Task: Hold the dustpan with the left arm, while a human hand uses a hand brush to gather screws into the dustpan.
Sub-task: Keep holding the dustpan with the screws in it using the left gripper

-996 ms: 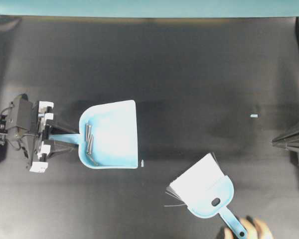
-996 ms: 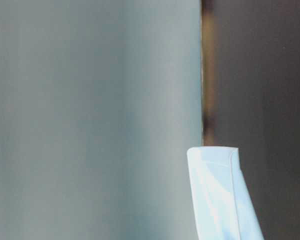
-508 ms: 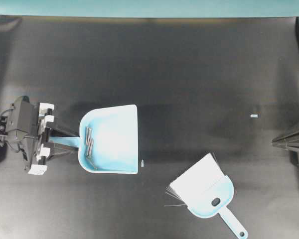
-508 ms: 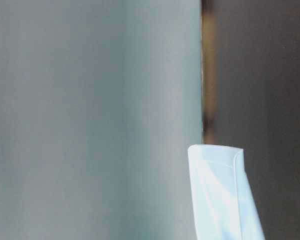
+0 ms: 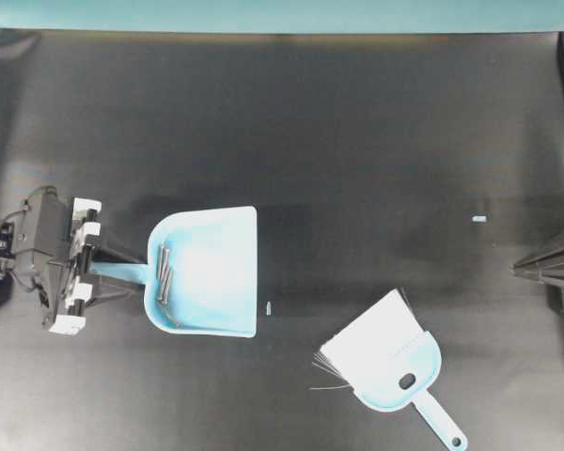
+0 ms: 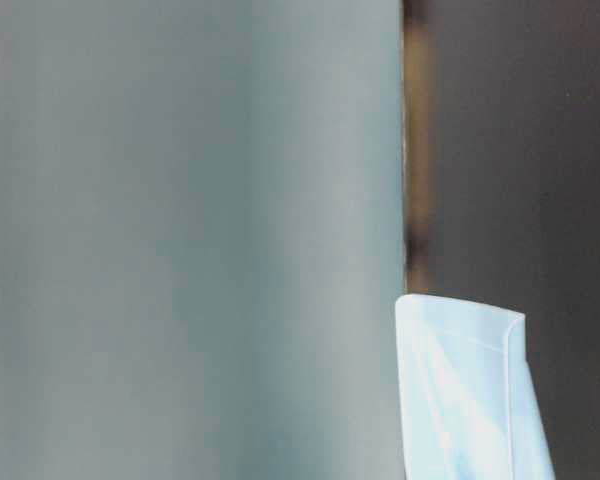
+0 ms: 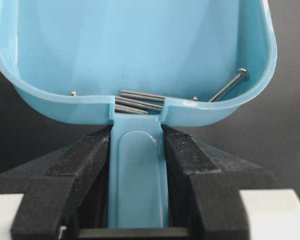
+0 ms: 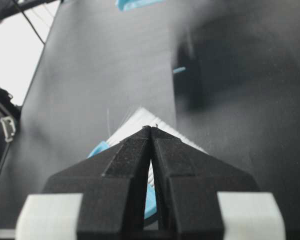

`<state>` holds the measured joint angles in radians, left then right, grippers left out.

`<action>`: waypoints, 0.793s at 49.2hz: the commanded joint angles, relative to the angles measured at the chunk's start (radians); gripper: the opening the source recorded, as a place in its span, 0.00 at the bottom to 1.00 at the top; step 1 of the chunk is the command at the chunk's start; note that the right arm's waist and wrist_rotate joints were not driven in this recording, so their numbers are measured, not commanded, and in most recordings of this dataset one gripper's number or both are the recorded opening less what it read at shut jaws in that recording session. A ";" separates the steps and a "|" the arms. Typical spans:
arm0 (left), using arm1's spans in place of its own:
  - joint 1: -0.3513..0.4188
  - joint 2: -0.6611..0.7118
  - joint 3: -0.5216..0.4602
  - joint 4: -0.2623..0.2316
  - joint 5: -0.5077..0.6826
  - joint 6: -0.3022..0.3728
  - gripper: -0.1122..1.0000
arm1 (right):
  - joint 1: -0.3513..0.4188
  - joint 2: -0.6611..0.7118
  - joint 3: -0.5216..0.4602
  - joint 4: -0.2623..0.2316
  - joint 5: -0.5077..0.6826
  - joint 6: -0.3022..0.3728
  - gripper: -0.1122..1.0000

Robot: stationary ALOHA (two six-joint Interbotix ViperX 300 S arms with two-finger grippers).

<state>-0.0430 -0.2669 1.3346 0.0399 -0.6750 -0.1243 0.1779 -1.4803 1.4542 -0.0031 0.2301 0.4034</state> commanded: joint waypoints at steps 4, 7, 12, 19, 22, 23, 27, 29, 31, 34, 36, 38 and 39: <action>-0.006 -0.006 -0.017 0.003 -0.002 0.000 0.37 | 0.000 0.005 -0.005 -0.003 -0.009 0.000 0.10; -0.006 -0.008 -0.015 0.003 0.000 0.000 0.37 | 0.000 0.005 -0.005 -0.003 -0.009 0.002 0.10; -0.009 -0.008 -0.012 0.003 -0.002 0.000 0.37 | 0.000 0.005 -0.005 -0.003 -0.009 0.000 0.10; -0.012 -0.008 -0.012 0.003 -0.003 0.002 0.37 | 0.000 0.005 -0.005 -0.003 -0.009 0.000 0.10; -0.012 -0.008 -0.009 0.005 0.000 0.002 0.37 | 0.000 0.005 -0.005 -0.003 -0.009 0.000 0.10; -0.012 -0.008 -0.009 0.005 0.000 0.002 0.37 | 0.000 0.005 -0.005 -0.003 -0.009 0.002 0.10; -0.018 -0.011 -0.003 0.003 0.000 0.000 0.37 | 0.000 0.005 -0.005 -0.003 -0.009 0.002 0.10; -0.021 -0.012 -0.002 0.003 0.000 -0.002 0.37 | 0.000 0.005 -0.005 -0.003 -0.009 0.000 0.10; -0.025 -0.012 0.000 0.005 0.000 -0.002 0.37 | 0.000 0.005 -0.005 -0.003 -0.011 0.000 0.10; -0.026 -0.014 0.002 0.005 0.002 -0.002 0.37 | 0.000 0.005 -0.005 -0.003 -0.009 0.000 0.10; -0.028 -0.012 0.002 0.003 0.000 -0.002 0.37 | 0.000 0.005 -0.005 -0.003 -0.009 0.000 0.10; -0.028 -0.014 0.002 0.003 0.002 -0.002 0.37 | 0.000 0.005 -0.005 -0.003 -0.009 0.000 0.10; -0.028 -0.012 0.002 0.005 0.000 -0.002 0.37 | 0.000 0.005 -0.005 -0.003 -0.009 0.000 0.10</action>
<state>-0.0675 -0.2730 1.3422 0.0399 -0.6688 -0.1243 0.1779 -1.4803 1.4542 -0.0031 0.2301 0.4034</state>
